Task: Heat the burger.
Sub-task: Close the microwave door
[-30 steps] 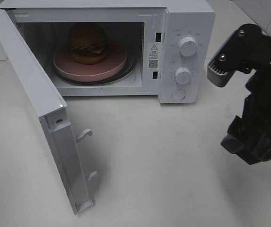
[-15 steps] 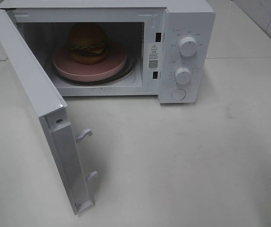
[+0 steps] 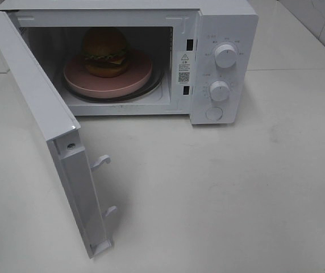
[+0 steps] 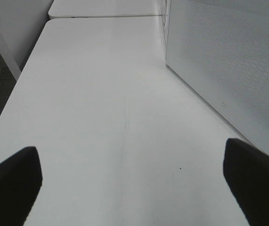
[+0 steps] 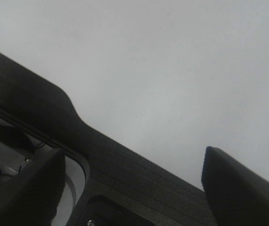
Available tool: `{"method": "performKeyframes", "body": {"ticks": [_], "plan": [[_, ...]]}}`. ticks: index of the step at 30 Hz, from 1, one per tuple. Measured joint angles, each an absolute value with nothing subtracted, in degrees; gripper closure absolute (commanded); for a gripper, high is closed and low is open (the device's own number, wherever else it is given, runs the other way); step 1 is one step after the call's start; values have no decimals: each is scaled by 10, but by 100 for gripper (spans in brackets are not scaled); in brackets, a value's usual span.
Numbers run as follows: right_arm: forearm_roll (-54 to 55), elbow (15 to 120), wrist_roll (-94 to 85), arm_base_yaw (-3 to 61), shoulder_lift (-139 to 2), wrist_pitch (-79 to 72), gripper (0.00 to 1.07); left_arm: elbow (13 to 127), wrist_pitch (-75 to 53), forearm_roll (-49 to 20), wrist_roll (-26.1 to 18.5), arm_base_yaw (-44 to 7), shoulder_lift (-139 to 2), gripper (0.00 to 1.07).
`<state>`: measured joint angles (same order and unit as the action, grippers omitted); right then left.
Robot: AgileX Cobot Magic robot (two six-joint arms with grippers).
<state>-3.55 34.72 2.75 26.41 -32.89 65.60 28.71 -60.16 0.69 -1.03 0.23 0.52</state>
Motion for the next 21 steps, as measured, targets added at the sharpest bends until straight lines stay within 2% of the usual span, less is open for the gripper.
{"method": "performKeyframes", "body": {"ticks": [4,21], "plan": [[-36,329,31,200,-260,650,31,287,-602,7,-10,2,5,3],[0,312,31,70,-109,617,31,287,-602,7,-10,2,5,3]]}}
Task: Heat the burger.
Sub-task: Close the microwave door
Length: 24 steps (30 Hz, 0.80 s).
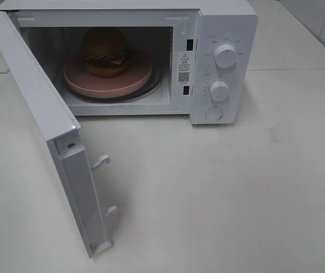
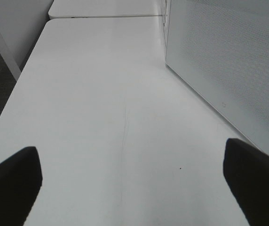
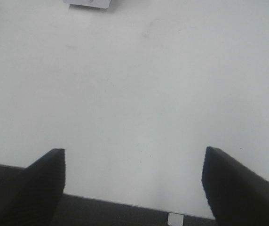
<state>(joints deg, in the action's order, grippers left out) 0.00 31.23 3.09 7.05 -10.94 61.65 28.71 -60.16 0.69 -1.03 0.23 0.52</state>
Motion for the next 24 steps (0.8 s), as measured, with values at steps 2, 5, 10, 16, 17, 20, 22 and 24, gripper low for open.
{"method": "performKeyframes", "body": {"ticks": [2,5,10,16,17,20,22,24], "plan": [[0,312,31,66,-104,615,31,287,-602,7,-10,2,5,3],[0,312,31,57,-91,611,31,287,-602,7,-10,2,5,3],[5,297,31,38,-59,601,31,287,-602,7,-10,2,5,3],[6,292,31,36,-29,599,31,287,-602,7,-10,2,5,3],[7,292,31,36,-13,597,31,287,-602,7,-10,2,5,3],[7,292,31,36,2,596,31,287,-602,7,-10,2,5,3],[7,292,31,36,3,596,31,287,-602,7,-10,2,5,3],[7,292,31,36,3,596,31,287,-602,7,-10,2,5,3]]}}
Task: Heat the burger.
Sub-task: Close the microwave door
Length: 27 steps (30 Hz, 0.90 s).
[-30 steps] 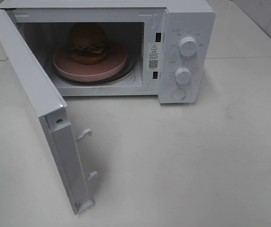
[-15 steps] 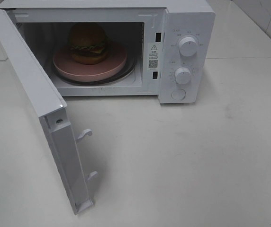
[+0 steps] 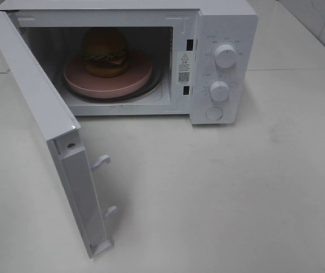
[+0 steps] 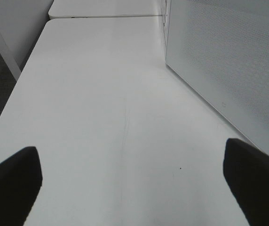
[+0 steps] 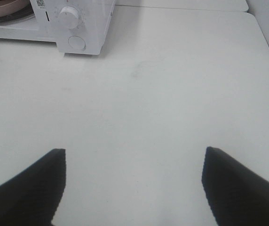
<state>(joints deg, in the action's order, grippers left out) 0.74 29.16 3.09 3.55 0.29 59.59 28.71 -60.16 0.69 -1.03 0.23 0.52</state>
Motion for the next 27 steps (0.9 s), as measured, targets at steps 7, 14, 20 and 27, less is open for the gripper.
{"method": "performKeyframes", "body": {"ticks": [7,14,20,27], "plan": [[8,292,31,36,3,596,31,287,-602,7,-10,2,5,3],[9,292,31,36,3,596,31,287,-602,7,-10,2,5,3],[9,292,31,36,3,596,31,287,-602,7,-10,2,5,3],[9,292,31,36,3,596,31,287,-602,7,-10,2,5,3]]}}
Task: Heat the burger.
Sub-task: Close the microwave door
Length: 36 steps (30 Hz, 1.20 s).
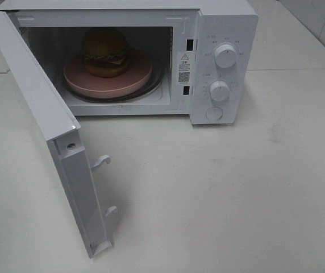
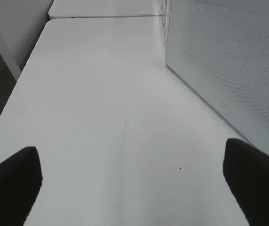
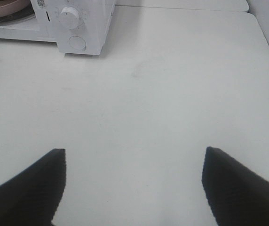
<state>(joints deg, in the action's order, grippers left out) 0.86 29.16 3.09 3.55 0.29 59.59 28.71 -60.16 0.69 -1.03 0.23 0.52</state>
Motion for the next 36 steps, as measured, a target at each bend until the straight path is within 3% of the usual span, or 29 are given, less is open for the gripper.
{"method": "performKeyframes", "body": {"ticks": [30,36], "plan": [[9,292,31,36,3,596,31,287,-602,-3,-10,2,3,4],[9,292,31,36,3,596,31,313,-571,-8,-10,2,-58,13]]}}
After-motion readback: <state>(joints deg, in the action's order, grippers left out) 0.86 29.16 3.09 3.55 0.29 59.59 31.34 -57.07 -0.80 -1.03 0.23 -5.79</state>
